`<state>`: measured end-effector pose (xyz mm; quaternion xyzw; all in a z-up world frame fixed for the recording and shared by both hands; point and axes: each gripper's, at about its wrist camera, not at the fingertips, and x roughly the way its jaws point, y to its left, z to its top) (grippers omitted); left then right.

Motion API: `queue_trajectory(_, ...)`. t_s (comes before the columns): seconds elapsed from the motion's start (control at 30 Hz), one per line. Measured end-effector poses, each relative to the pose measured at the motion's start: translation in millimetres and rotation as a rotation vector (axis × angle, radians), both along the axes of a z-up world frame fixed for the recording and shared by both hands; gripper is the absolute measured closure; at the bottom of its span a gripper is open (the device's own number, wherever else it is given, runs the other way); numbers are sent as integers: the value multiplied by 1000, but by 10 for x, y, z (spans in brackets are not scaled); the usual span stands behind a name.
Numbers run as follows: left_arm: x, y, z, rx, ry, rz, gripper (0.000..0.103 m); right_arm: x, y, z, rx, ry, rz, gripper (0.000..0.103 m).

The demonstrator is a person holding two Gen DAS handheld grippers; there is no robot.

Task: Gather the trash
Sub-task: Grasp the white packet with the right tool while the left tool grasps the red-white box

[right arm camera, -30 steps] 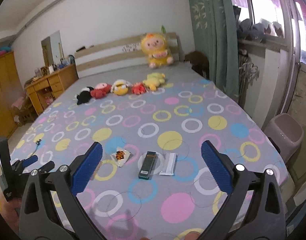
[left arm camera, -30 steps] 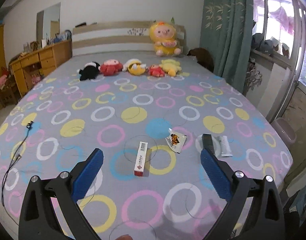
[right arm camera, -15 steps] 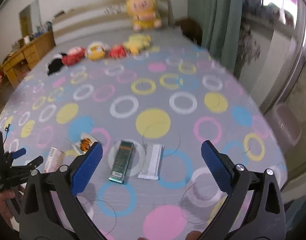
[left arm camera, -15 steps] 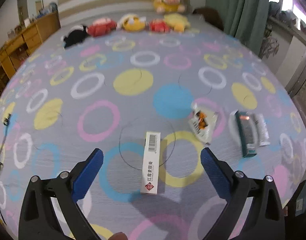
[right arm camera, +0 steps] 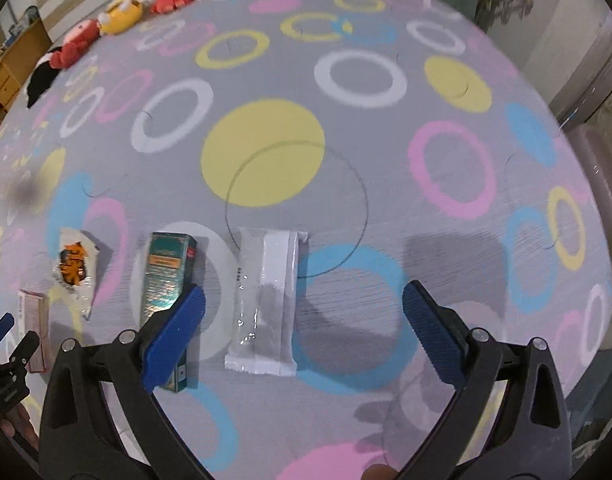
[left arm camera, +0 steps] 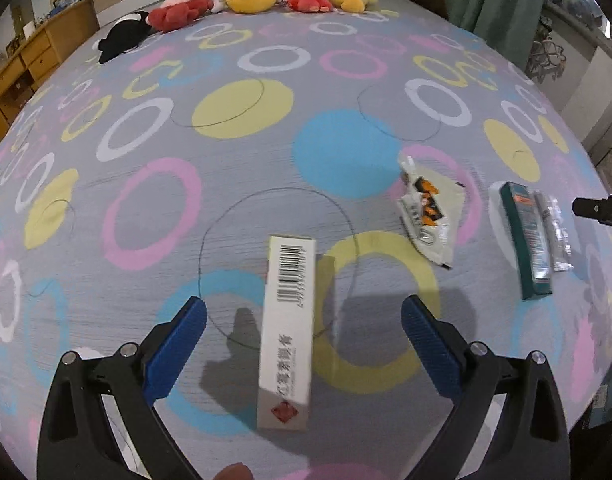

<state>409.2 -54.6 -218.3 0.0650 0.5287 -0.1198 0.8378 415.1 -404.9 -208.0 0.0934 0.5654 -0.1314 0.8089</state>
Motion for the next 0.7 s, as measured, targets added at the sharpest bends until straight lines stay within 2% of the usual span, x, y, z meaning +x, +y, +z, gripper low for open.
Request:
queue_trajectory(0.4,122,9,-231,7,34,20,8,201,82,-493,23,118,-6,6)
queue_trajectory(0.7,124,-67,-342,65,24,15,8,279,99,-545,30,137,-10,5)
